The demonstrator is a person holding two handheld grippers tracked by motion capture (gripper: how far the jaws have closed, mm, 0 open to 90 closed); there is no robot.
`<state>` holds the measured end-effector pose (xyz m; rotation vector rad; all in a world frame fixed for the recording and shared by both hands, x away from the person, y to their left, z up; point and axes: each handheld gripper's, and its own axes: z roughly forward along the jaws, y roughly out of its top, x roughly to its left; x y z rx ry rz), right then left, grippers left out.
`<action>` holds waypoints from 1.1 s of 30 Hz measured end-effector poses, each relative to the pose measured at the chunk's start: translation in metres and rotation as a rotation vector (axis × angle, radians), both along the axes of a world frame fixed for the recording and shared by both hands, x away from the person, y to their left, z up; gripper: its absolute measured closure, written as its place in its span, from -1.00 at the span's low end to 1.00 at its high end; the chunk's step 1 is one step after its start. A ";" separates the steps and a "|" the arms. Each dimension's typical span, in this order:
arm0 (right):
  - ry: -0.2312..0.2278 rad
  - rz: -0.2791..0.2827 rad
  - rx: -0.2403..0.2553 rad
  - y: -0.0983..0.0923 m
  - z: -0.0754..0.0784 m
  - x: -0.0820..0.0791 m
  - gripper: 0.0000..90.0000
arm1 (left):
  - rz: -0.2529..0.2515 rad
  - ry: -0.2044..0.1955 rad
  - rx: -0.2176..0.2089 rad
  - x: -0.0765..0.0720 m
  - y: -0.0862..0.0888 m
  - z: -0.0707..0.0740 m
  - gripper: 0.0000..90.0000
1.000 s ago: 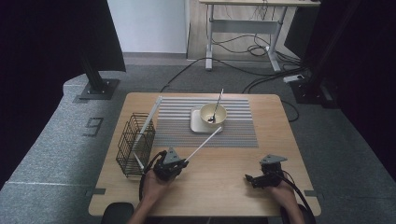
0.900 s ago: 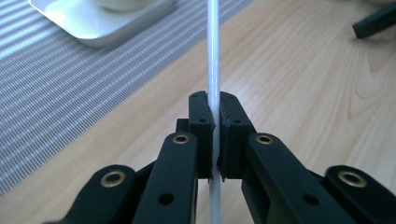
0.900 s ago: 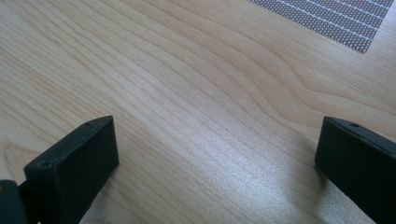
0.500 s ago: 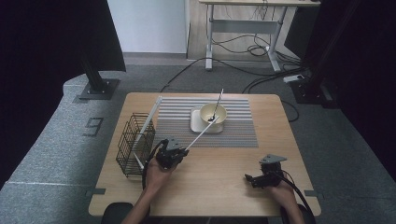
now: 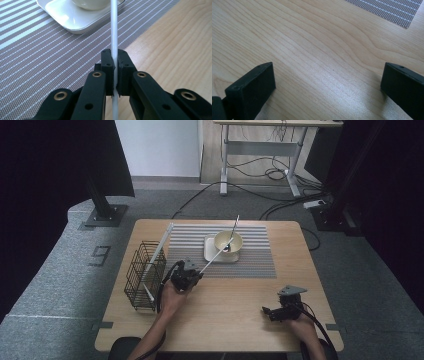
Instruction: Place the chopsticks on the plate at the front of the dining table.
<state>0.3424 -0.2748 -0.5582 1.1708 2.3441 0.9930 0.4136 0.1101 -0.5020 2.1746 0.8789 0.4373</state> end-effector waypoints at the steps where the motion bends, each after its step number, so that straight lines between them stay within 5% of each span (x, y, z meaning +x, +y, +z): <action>1: 0.000 0.000 0.000 0.000 0.000 0.000 -1.00 | 0.003 0.001 0.001 0.002 -0.001 0.000 0.90; 33: -0.001 0.001 0.000 0.000 0.000 0.000 -1.00 | 0.142 0.065 0.039 0.066 0.001 -0.011 0.90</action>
